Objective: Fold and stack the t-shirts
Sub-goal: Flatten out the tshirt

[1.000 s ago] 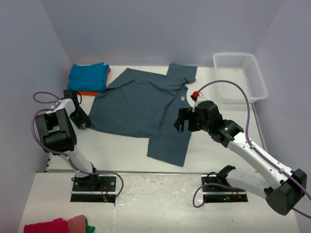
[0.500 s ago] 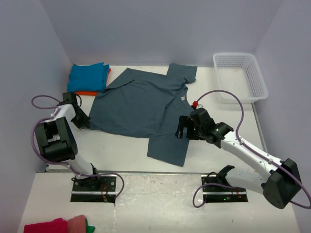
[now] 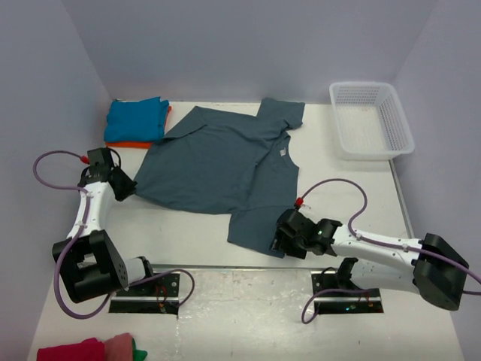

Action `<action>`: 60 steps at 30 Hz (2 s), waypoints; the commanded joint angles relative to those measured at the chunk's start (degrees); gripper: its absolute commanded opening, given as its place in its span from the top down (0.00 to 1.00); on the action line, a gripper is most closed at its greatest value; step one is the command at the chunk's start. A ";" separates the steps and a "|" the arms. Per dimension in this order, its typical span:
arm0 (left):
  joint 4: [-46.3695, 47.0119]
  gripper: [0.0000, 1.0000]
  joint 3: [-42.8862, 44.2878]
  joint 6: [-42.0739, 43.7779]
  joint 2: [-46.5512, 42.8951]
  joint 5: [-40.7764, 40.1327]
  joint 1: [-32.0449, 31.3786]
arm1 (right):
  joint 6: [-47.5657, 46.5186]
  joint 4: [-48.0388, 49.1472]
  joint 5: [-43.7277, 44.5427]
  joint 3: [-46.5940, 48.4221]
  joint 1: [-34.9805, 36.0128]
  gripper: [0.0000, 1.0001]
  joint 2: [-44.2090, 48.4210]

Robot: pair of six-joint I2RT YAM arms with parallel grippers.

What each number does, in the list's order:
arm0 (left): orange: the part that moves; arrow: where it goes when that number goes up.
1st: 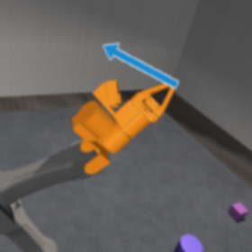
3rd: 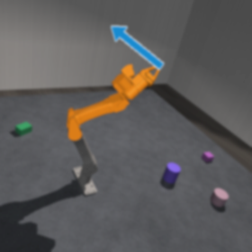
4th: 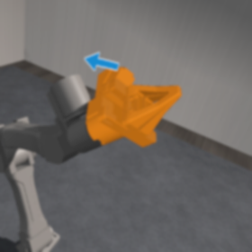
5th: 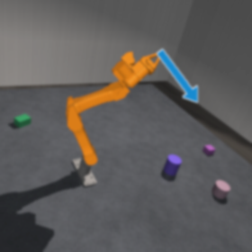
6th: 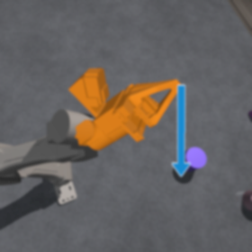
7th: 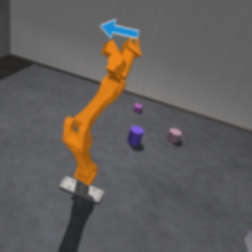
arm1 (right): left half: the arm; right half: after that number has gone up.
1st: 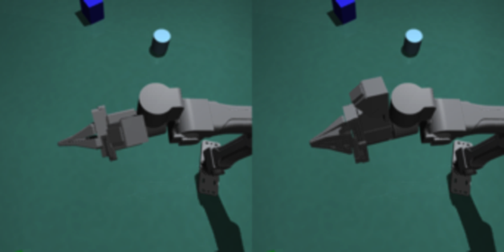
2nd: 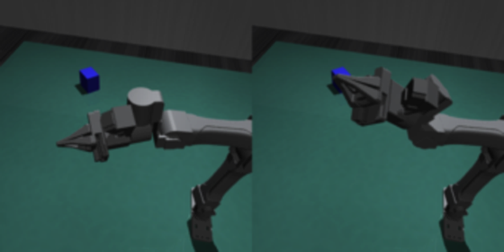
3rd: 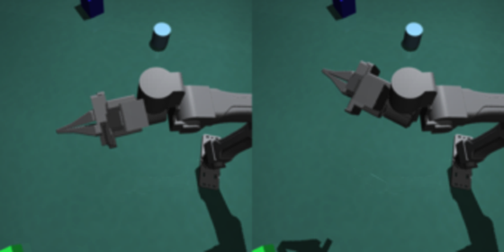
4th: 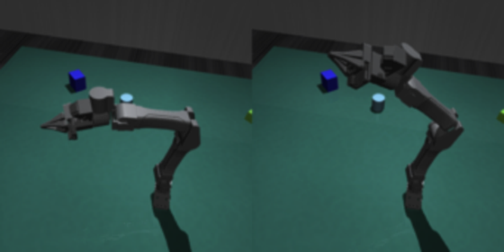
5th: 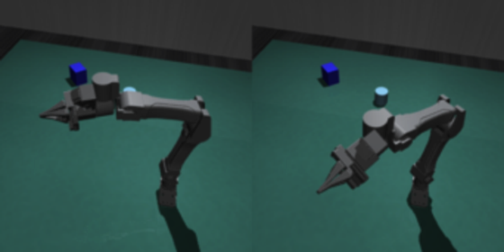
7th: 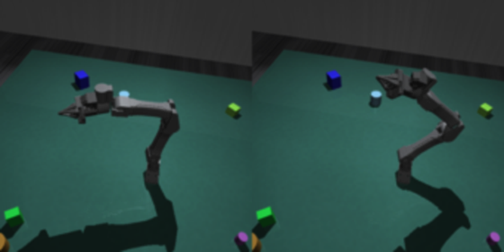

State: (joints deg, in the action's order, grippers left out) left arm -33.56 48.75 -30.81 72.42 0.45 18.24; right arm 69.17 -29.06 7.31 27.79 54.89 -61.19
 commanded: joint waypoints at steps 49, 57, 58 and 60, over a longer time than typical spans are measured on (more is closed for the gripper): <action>1.57 1.00 -3.13 -1.89 -5.54 4.30 -0.22 | 53.00 -21.48 15.72 3.59 11.20 0.81 -22.92; 2.27 1.00 -3.58 -1.80 -5.80 4.91 -0.31 | 49.84 -22.78 17.20 5.95 11.29 1.00 -26.26; 2.27 1.00 -3.66 -1.80 -5.98 4.74 -0.14 | 48.79 -23.23 17.82 7.61 11.29 1.00 -26.44; 2.36 1.00 -4.01 -1.54 -6.50 3.87 -0.22 | 46.77 -26.12 20.27 9.81 11.90 1.00 -26.44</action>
State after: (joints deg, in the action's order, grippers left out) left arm -32.82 45.41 -32.03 67.75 4.08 18.24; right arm 113.27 -48.97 18.52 40.14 66.72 -82.06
